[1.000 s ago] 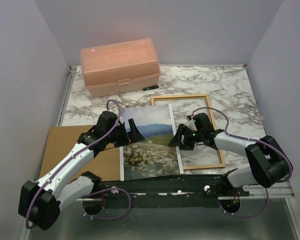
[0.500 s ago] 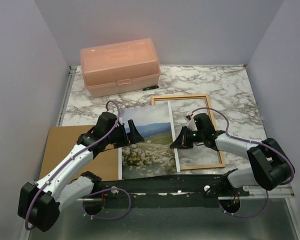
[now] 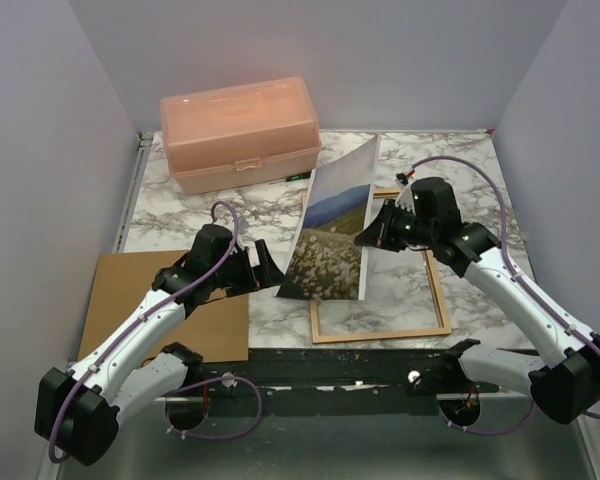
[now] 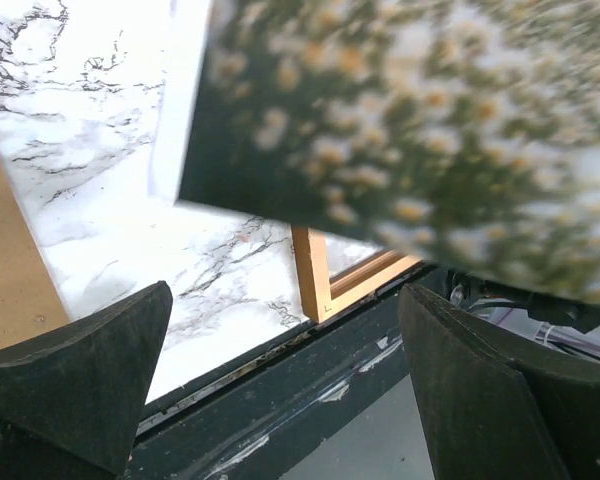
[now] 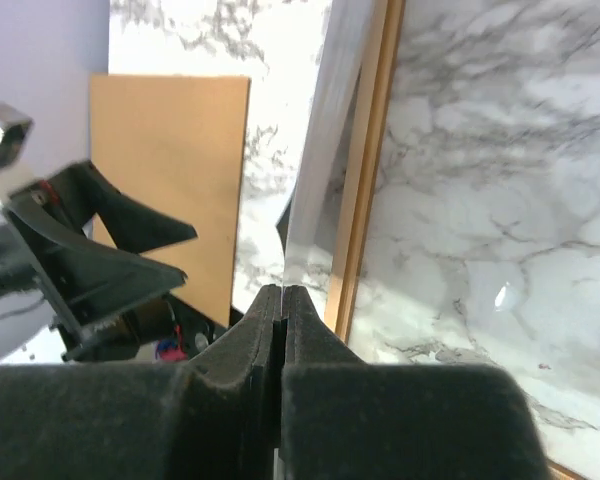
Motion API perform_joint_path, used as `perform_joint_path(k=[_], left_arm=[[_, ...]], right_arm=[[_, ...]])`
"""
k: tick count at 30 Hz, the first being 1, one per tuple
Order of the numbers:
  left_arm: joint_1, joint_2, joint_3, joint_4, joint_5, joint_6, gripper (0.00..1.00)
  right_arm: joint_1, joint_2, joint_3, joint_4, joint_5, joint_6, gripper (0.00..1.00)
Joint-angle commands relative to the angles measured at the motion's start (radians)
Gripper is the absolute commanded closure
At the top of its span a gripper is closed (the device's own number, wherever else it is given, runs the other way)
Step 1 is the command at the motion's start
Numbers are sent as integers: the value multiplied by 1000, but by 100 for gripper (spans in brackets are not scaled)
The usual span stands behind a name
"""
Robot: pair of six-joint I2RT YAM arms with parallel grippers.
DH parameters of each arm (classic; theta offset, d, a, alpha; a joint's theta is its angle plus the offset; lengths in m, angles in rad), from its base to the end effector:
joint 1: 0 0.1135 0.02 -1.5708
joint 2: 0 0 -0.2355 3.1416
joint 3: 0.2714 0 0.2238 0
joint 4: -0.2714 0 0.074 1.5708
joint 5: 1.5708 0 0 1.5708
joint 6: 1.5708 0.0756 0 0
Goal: Put the photo into the frame
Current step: Pick up the photo from the photo frame, then turn over the photo from the photo frame.
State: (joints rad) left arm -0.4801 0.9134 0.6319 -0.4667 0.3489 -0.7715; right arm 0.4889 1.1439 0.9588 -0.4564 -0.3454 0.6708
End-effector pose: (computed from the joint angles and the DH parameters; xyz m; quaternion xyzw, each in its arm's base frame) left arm 0.1709 -0.1182 0.1990 -0.0624 0.9032 -0.3596 0.2259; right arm 0.2191 0.1455 0.2603 0.0033 0.8840 0.3704 0.2851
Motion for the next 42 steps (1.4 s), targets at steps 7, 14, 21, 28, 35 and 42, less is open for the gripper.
perform_joint_path(k=[7, 14, 21, 28, 35, 42], left_arm=[[-4, 14, 13, 3, -14, 3, 2], [-4, 31, 18, 6, -17, 5, 1], [-4, 28, 7, 17, -11, -6, 1], [-5, 36, 14, 18, -6, 0, 1], [-4, 15, 7, 51, -1, -16, 1], [-4, 10, -6, 71, 15, -29, 1]], right_arm=[[-3, 16, 426, -578, 488, -103, 100], [-3, 148, 716, -803, 545, -106, 100], [-3, 281, 866, -961, 575, -168, 100], [21, 335, 692, -849, 409, -182, 99], [165, 438, 697, -767, 380, -136, 99], [255, 564, 669, -651, 326, -117, 95]])
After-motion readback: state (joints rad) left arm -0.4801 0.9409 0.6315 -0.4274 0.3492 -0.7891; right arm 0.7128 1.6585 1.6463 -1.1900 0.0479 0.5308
